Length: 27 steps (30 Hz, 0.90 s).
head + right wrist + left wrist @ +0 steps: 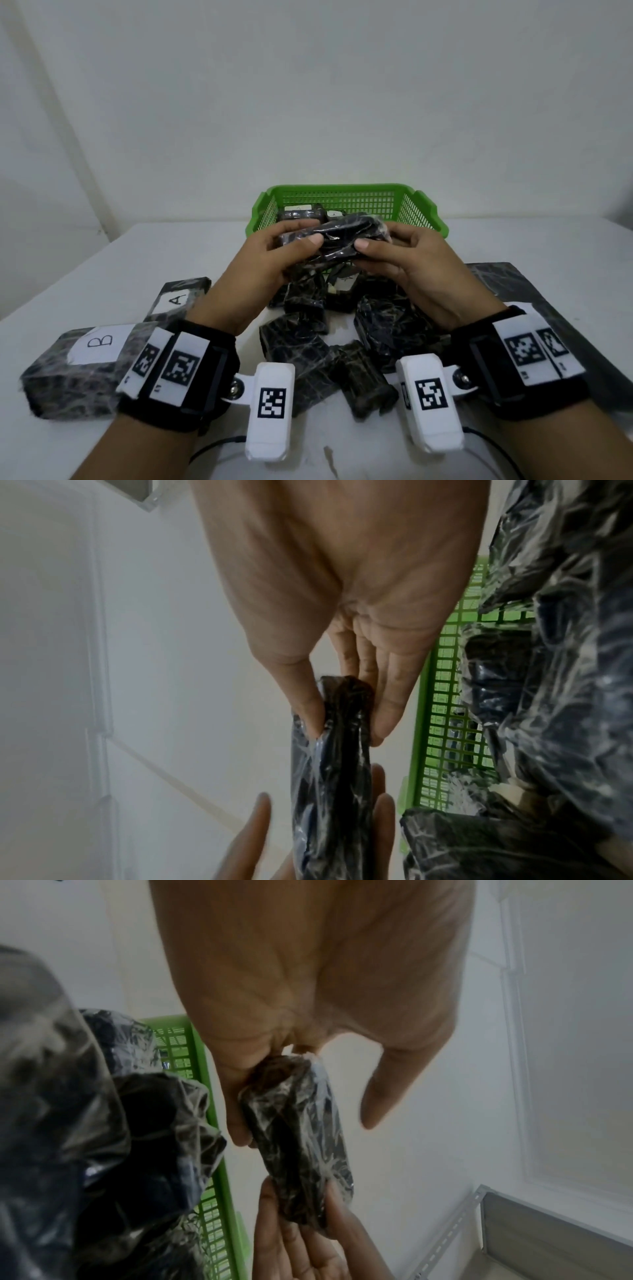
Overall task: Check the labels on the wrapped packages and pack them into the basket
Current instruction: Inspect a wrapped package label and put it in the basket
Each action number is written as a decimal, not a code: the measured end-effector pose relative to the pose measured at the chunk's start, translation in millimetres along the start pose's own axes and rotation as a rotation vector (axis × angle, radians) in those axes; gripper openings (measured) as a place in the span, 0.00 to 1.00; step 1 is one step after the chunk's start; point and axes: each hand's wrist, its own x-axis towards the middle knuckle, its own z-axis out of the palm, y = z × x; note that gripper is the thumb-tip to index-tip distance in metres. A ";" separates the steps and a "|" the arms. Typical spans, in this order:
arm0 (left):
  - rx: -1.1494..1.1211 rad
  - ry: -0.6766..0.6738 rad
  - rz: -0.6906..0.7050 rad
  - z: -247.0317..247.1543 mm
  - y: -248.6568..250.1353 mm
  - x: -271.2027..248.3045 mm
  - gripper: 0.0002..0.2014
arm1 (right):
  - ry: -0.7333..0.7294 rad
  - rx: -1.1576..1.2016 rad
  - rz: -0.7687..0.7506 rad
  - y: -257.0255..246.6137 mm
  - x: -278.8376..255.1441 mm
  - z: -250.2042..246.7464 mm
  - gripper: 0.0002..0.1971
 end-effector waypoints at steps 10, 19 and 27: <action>0.185 0.023 0.059 2.7 3.2 -3.4 0.17 | 0.027 -0.069 -0.084 -1.3 -1.8 4.2 0.35; 0.191 0.013 0.142 -3.3 4.6 -2.0 0.17 | 0.047 -0.071 -0.159 -6.5 -4.8 6.4 0.29; 0.099 0.010 0.274 -6.9 2.9 -0.3 0.20 | -0.135 0.175 0.066 -18.6 -13.2 10.7 0.26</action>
